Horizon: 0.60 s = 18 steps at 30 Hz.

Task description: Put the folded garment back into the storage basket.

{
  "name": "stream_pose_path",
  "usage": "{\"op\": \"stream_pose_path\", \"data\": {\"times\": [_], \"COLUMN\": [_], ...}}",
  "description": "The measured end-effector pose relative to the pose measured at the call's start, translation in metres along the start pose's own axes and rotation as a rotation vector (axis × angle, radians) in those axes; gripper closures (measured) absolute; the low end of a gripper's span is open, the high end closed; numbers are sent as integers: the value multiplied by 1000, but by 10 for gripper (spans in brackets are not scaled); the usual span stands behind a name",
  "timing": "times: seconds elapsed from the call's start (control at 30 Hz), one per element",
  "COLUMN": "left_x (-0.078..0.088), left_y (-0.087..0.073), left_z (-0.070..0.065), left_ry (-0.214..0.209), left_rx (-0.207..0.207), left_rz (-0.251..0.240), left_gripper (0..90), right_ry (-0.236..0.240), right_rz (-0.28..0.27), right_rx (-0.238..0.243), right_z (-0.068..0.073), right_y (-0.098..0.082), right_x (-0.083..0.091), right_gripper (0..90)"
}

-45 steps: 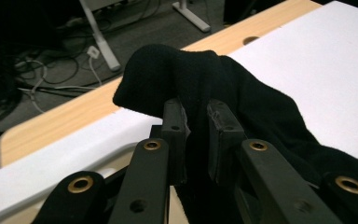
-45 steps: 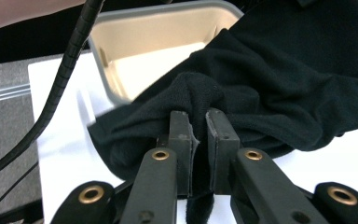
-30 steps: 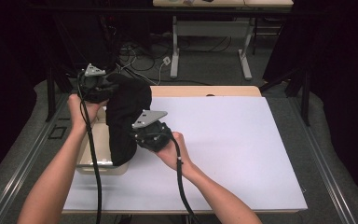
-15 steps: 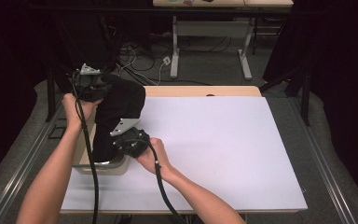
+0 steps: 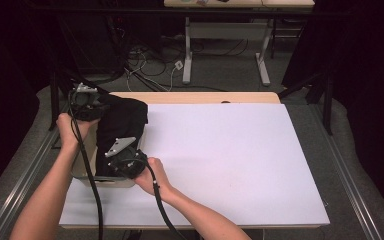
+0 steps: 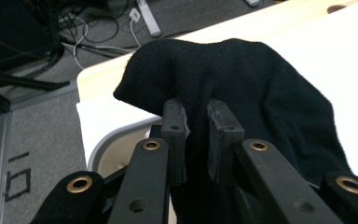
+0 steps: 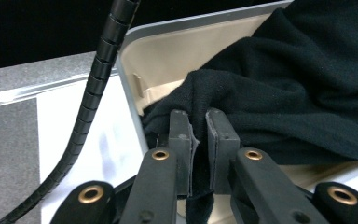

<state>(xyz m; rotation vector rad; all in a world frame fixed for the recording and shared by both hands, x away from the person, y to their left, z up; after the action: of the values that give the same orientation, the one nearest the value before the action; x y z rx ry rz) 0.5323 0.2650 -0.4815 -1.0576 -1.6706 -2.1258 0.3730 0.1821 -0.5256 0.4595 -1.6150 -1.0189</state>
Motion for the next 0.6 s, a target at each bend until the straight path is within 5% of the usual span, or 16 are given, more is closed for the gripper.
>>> {"op": "stream_pose_path", "data": {"times": [0.6], "left_x": [-23], "left_y": [-39], "left_z": [14], "left_ry": [28], "left_rx": [19], "left_rz": [190], "left_gripper": [788], "right_ry": [82], "right_rz": [12], "right_rx": [-56], "right_z": [18], "right_y": [0], "right_x": [-23], "right_gripper": [824]}}
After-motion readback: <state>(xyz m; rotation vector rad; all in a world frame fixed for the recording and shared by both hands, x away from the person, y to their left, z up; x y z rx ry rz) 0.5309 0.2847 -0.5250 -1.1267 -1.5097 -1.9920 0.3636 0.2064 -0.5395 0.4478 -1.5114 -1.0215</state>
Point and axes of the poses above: each handheld gripper's, and its own axes: x roughly backward along the jaws, y roughly out of its top, z roughly to its left, the point moved 10 cm from there along -x, roughly forward along the jaws, and after that the axes turned 2 degrees about y, right-handed, at the moved point
